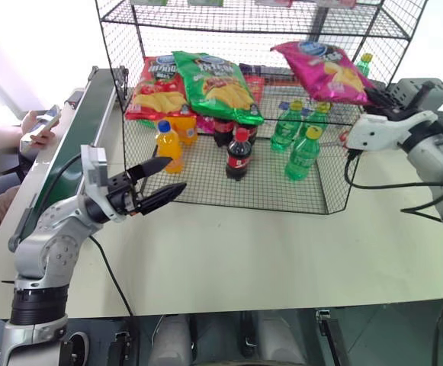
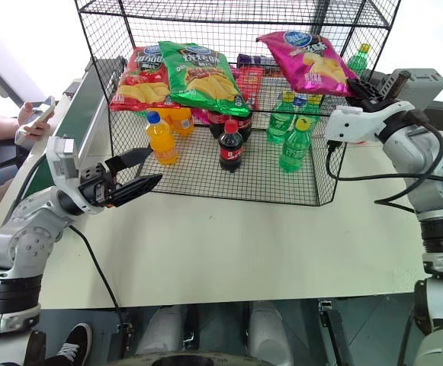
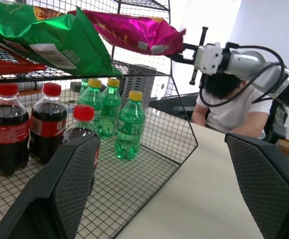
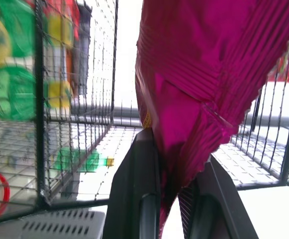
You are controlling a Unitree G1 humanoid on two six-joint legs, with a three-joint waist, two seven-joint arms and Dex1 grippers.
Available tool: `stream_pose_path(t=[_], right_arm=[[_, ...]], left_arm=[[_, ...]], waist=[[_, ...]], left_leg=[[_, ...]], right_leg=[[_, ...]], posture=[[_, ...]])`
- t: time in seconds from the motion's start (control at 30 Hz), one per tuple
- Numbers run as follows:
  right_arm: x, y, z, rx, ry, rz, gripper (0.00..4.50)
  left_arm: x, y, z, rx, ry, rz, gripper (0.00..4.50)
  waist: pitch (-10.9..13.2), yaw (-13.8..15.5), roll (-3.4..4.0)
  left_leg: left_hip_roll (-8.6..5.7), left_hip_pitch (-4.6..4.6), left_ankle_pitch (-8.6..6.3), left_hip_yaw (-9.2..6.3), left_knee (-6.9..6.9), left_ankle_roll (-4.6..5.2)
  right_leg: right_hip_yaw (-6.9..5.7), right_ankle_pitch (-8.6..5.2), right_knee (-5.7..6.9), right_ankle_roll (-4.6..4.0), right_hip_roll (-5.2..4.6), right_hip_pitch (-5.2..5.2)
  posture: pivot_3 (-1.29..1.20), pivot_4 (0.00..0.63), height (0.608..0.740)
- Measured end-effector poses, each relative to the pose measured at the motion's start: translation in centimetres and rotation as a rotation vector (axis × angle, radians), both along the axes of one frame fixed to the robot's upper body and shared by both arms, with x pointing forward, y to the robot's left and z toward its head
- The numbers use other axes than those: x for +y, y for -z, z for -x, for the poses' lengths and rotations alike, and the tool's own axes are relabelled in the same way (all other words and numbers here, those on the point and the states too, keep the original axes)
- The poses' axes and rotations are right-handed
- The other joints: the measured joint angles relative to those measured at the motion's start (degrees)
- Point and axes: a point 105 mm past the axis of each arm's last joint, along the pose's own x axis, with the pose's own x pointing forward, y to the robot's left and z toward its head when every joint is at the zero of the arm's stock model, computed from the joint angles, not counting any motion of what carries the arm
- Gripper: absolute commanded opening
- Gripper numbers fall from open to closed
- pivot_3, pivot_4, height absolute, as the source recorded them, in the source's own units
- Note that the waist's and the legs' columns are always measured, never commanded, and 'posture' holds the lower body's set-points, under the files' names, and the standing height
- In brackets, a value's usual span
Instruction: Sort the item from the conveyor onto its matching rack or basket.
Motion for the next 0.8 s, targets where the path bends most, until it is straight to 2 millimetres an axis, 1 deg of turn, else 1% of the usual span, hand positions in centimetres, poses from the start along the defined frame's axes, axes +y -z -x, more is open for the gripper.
stream_pose_path(t=[0.03, 0.13, 0.23, 0.3, 0.5, 0.57, 0.6, 0.7, 0.8], right_arm=[[0.2, 0.0, -0.2, -0.005, 0.003, -0.028, 0.0], [0.9, 0.9, -0.8, 0.019, -0.002, -0.099, 0.0], [1.6, 1.4, -1.2, 0.048, -0.009, -0.131, 0.0], [1.7, 1.2, -1.4, 0.049, -0.007, -0.141, 0.0], [2.3, 2.3, -1.6, 0.103, -0.003, -0.135, 0.0], [2.4, 2.4, -1.6, 0.118, -0.009, -0.14, 1.01], [2.6, 2.3, -1.5, 0.126, -0.021, -0.146, 1.27], [3.1, 1.4, -1.2, 0.105, -0.05, -0.16, 2.67], [3.0, 0.6, -1.0, 0.091, -0.059, -0.171, 4.08]], left_arm=[[0.0, 0.0, 0.0, -0.005, -0.005, -0.002, 4.34], [0.0, 0.1, -0.1, -0.019, -0.016, -0.008, 4.34], [-0.2, -0.1, -0.1, -0.045, -0.025, 0.009, 4.34], [-0.4, -0.3, 0.0, -0.052, -0.021, 0.017, 4.34], [-0.7, -0.9, 0.4, -0.075, -0.003, 0.051, 4.34], [-0.7, -0.9, 0.4, -0.078, -0.004, 0.053, 4.41], [-0.7, -1.0, 0.4, -0.083, -0.005, 0.053, 4.41], [-0.6, -1.1, 0.5, -0.093, -0.007, 0.054, 4.41], [-0.6, -1.1, 0.5, -0.096, -0.008, 0.054, 4.41]], waist=[[0.0, 0.0, 0.0], [0.0, -0.01, 0.0], [0.0, 0.0, 0.01], [0.0, 0.0, 0.01], [0.0, -0.01, 0.01], [0.0, -0.01, 0.01], [0.0, -0.02, 0.01], [0.0, -0.05, 0.0], [0.0, -0.05, 0.0]], left_leg=[[0.0, 0.01, -0.03, 0.0, 0.01, 0.05], [0.0, 0.01, -0.03, 0.0, 0.01, 0.06], [-0.01, 0.0, -0.03, 0.0, 0.01, 0.07], [0.0, -0.01, -0.03, 0.0, 0.01, 0.07], [0.0, 0.0, -0.03, -0.01, 0.01, 0.07], [0.0, 0.0, -0.03, -0.01, 0.01, 0.07], [0.0, 0.0, -0.04, -0.01, 0.01, 0.07], [0.0, 0.02, -0.04, -0.01, 0.01, 0.07], [0.0, 0.03, -0.04, 0.0, 0.01, 0.07]], right_leg=[[0.0, 0.0, 0.01, 0.0, 0.0, 0.01], [0.0, 0.01, 0.02, 0.0, 0.0, 0.01], [0.0, 0.01, 0.02, 0.0, -0.01, 0.01], [0.0, 0.01, 0.02, 0.0, -0.01, 0.01], [0.0, 0.01, 0.04, 0.0, -0.01, 0.01], [0.0, 0.01, 0.04, 0.0, 0.0, 0.01], [0.0, 0.01, 0.04, 0.0, 0.0, 0.01], [0.0, 0.01, 0.06, 0.0, 0.01, 0.01], [0.0, 0.01, 0.05, 0.0, 0.01, 0.02]], posture=[[0.0, 0.15, 0.74], [0.0, 0.15, 0.74], [0.0, 0.15, 0.74], [0.0, 0.15, 0.74], [0.0, 0.15, 0.74], [0.0, 0.15, 0.74], [0.0, 0.15, 0.74], [0.0, 0.15, 0.74], [0.0, 0.15, 0.74]])
